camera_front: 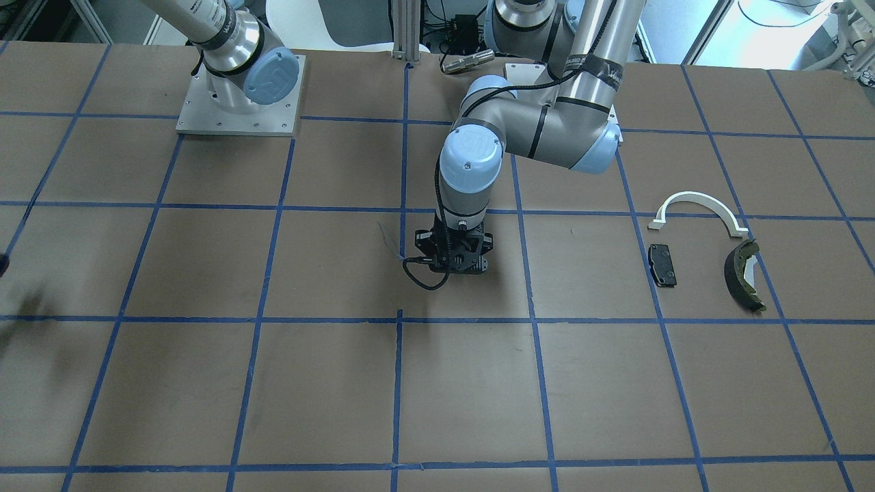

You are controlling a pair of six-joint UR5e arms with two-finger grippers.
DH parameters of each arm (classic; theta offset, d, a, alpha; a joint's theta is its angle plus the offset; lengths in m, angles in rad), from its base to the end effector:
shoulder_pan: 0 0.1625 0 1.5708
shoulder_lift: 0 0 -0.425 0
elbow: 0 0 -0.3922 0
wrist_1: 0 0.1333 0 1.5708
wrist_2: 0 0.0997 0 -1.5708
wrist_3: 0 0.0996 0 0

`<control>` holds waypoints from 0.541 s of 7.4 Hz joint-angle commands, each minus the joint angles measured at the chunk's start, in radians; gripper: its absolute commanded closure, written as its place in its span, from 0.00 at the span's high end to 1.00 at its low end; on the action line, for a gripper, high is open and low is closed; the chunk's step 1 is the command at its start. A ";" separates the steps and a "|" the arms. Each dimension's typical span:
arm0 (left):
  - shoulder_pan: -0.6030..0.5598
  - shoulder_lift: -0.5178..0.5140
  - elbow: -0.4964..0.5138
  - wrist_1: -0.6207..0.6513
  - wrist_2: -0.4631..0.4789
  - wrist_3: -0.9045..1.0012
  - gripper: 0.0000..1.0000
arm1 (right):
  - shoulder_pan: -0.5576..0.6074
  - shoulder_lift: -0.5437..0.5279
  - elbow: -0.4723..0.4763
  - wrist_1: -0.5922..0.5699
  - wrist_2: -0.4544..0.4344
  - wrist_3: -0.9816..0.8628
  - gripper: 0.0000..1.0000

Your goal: Place bearing gear from tray to pile

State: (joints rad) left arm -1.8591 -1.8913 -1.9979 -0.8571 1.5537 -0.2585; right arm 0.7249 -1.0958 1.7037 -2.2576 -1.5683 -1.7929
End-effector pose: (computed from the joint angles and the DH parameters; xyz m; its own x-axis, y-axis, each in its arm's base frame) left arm -0.2766 -0.4580 0.1963 -0.9995 0.0294 0.0078 0.0296 0.9989 0.0371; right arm -0.3782 -0.5134 0.2250 -0.5818 -0.8096 0.0774 -0.8113 0.5844 0.0149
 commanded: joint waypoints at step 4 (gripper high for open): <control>0.503 0.153 -0.008 -0.284 0.196 0.490 0.00 | -0.019 0.056 -0.006 -0.034 0.062 -0.197 0.87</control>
State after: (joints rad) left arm -1.5164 -1.7715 -2.0027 -1.0819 1.6704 0.0738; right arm 0.7061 -1.0461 1.6991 -2.2862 -1.5049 -1.9698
